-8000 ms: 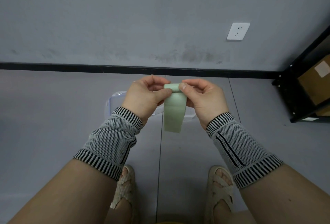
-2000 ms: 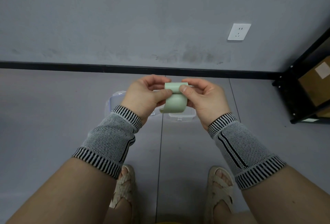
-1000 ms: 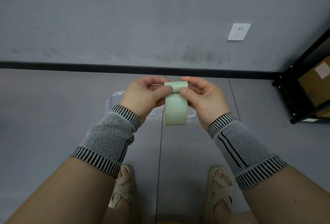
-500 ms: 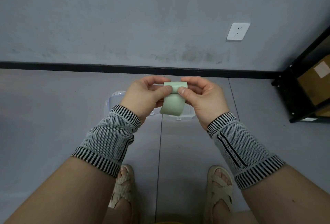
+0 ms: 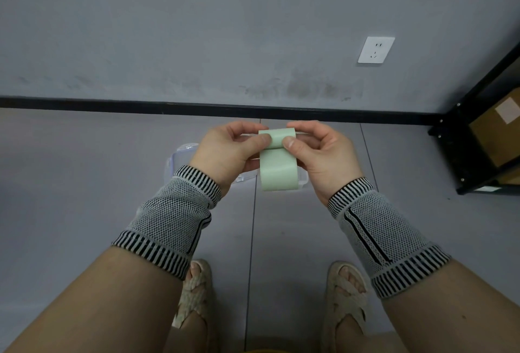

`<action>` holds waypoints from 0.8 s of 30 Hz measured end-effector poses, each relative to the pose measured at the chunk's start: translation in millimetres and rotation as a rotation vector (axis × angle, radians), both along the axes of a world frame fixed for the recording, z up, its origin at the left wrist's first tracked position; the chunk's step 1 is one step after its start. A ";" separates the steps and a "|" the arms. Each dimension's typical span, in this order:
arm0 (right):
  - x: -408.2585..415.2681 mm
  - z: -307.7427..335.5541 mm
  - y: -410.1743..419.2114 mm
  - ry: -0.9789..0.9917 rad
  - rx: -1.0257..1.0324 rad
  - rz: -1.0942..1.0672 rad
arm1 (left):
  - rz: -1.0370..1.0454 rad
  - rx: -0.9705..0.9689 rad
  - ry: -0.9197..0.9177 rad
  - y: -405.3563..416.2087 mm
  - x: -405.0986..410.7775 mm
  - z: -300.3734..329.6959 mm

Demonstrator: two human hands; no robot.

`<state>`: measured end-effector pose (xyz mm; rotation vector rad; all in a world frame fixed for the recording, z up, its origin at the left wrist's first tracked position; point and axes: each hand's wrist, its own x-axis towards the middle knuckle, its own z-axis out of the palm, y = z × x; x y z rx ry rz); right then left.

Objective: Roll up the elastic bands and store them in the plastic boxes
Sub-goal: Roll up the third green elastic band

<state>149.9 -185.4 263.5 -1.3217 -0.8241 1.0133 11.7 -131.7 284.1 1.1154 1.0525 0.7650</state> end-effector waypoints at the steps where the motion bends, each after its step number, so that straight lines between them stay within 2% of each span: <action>1: -0.2 0.1 -0.2 0.004 0.001 0.008 | 0.008 0.010 0.006 0.3 -0.3 -0.1; 6: -0.3 -2.2 1.3 0.070 -0.034 0.009 | 0.012 0.040 -0.003 0.2 -1.1 0.2; 24: 1.1 1.3 0.0 0.086 -0.003 0.012 | -0.032 0.039 0.011 -0.6 -1.7 0.4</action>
